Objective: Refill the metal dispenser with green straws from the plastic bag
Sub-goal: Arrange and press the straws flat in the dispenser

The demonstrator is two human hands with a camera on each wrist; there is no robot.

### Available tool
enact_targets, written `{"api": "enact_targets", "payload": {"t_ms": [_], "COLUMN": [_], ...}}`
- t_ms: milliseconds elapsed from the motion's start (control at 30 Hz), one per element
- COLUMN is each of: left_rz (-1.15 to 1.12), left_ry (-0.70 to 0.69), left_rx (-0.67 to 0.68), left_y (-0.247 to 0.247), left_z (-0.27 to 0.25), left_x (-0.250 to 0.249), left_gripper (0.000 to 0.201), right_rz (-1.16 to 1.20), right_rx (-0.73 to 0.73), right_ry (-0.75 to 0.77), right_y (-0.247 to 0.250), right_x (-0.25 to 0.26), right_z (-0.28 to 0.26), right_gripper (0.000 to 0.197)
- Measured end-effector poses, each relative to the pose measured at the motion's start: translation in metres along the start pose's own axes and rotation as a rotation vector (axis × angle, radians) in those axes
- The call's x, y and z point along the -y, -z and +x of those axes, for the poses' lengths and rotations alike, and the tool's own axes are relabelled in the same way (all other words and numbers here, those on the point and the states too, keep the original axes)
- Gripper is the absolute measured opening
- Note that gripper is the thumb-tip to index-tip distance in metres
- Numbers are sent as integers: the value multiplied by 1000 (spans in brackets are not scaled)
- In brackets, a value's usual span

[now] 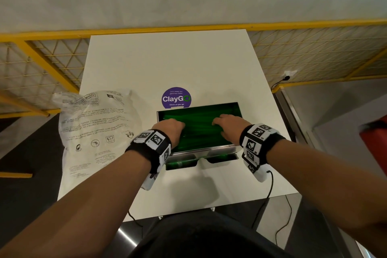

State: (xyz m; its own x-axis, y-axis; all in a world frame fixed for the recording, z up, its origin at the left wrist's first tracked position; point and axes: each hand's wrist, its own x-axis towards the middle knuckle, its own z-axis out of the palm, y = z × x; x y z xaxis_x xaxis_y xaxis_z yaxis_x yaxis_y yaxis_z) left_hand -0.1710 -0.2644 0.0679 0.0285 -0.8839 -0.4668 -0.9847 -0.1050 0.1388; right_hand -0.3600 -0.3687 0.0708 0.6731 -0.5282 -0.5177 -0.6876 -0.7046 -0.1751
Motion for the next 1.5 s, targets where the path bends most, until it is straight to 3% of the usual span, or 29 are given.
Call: {"api": "enact_targets", "payload": {"t_ms": [300, 400, 500, 567, 667, 767, 867, 967, 1200, 1367, 1500], "left_rz": [-169, -321, -389, -317, -244, -198, -92, -99, -184, -170, -82], "left_ry": [-42, -42, -62, -93, -152, -187, -207, -163, -53, -38, -41], "left_rx": [-91, -108, -168, -243, -265, -76, 191, 297, 300, 264, 288], "left_y": [3, 5, 12, 16, 7, -26, -63, -85, -93, -99, -104], "left_z": [1, -7, -23, -42, -67, -70, -62, -56, -46, -48, -49], "left_x": [9, 9, 1, -13, -39, -45, -36, -32, -36, -37, -37], "left_gripper": [25, 25, 18, 9, 18, 21, 42, 56, 58, 73, 86], "right_rz": [21, 48, 130, 203, 178, 80, 12, -20, -31, -65, -94], "right_rx": [-55, -201, -372, -277, -50, 72, 166, 198, 220, 236, 258], "right_ry": [-36, 10, 159, 237, 262, 120, 5, -36, -92, -95, -98], "right_y": [-5, -2, -1, -11, -39, -62, -77, -83, -94, -101, -104], "right_x": [-1, 8, 25, 35, 35, 26, 16, 13, 15, 15, 16], "right_z": [0, -13, -41, -61, -75, -76, -70, -63, -46, -45, -46], "right_gripper": [48, 48, 23, 12, 11, 26, 41, 45, 46, 78, 84]}}
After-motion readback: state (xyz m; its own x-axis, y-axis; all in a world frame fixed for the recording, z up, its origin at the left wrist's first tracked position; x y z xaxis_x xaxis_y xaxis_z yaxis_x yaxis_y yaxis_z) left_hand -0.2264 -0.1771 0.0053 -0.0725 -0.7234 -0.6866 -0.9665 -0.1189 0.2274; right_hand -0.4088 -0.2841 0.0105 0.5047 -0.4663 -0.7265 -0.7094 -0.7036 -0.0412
